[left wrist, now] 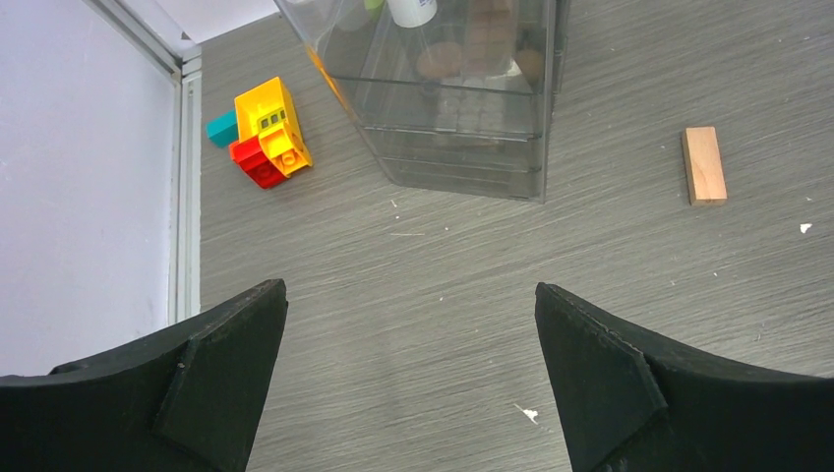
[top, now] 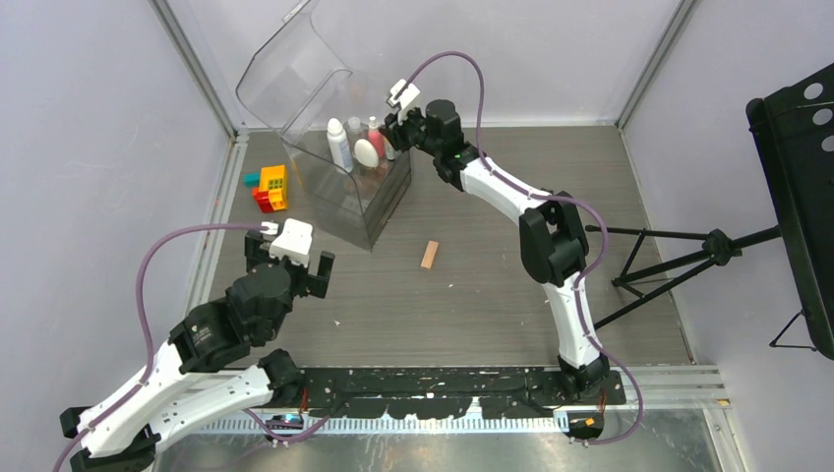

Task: Organize the makeup
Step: Place the makeup in the storage box.

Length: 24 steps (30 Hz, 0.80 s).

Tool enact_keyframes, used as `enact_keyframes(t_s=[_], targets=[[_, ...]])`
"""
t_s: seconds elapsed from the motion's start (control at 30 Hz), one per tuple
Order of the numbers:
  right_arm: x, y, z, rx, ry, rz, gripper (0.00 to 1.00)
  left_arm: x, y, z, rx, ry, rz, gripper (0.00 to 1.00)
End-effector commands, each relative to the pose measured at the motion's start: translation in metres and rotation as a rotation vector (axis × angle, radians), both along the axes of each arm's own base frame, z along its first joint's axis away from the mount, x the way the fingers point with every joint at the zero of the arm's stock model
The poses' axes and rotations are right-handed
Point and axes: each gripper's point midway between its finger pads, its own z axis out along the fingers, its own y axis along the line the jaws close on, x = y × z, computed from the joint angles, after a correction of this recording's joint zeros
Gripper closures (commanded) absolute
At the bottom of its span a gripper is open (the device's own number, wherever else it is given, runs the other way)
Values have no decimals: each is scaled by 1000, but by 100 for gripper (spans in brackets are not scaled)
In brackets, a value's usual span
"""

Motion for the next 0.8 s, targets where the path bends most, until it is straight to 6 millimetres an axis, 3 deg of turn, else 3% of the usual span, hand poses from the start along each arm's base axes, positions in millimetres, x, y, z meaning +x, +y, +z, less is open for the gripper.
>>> enact_keyframes(t_s=[0.0, 0.4, 0.77], targets=[[4, -1, 40, 80, -90, -23, 61, 4, -6, 4, -21, -13, -8, 0], [-8, -7, 77, 99, -143, -7, 49, 8, -9, 0, -19, 7, -6, 0], [-41, -22, 148, 156, -222, 21, 48, 9, -11, -3, -25, 17, -16, 0]])
